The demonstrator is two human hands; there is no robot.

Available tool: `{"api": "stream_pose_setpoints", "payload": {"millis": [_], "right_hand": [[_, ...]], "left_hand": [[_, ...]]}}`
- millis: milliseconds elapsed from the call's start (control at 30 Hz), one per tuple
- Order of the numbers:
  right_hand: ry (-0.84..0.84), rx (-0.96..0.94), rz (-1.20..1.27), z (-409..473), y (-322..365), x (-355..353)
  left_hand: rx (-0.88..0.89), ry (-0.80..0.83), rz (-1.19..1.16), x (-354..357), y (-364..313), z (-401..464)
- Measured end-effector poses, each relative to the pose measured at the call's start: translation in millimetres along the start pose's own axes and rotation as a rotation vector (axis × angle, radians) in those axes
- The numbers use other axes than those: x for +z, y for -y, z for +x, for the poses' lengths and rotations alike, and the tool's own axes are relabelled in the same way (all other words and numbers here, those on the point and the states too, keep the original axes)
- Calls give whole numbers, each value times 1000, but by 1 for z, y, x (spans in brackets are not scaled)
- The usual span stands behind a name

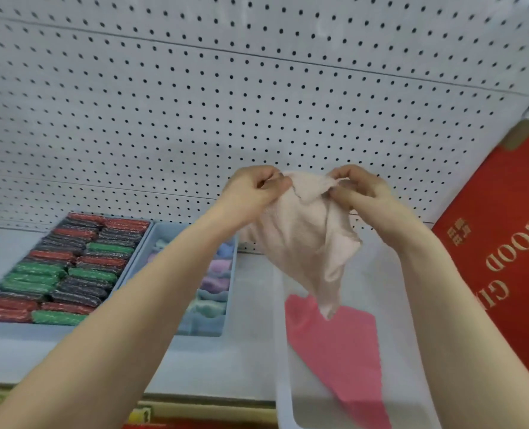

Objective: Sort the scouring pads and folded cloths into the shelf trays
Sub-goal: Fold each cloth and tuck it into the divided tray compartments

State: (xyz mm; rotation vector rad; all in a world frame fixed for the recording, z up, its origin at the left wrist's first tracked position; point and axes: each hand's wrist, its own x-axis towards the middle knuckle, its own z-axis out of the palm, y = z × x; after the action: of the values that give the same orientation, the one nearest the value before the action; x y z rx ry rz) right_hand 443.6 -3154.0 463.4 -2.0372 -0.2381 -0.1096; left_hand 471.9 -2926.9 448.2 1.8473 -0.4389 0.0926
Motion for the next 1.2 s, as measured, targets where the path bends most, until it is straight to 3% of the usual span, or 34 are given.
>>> {"api": "stream_pose_setpoints", "payload": {"millis": [100,233,300,400,733,900,1033,1200], "right_hand": [[146,-55,14,0,15,24],[-99,-61,120,13,35,47],[-208,12,225,19,38,45],[-247,91,338,23,43,40],[-343,123,423,31,64,58],[-236,105,428,32,60,62],[-392,164,585,34,61,67],[-360,175,532,29,55,75]], "left_hand": [[29,29,16,-7,-15,0],[52,27,41,-33,-21,-2],[63,115,158,-55,-14,-5],[29,217,292,-84,-2,-11],[-34,-98,101,-124,19,-3],[29,-89,77,-132,23,-3],[23,-173,94,-141,31,-4],[-47,-157,263,-147,44,-9]]}}
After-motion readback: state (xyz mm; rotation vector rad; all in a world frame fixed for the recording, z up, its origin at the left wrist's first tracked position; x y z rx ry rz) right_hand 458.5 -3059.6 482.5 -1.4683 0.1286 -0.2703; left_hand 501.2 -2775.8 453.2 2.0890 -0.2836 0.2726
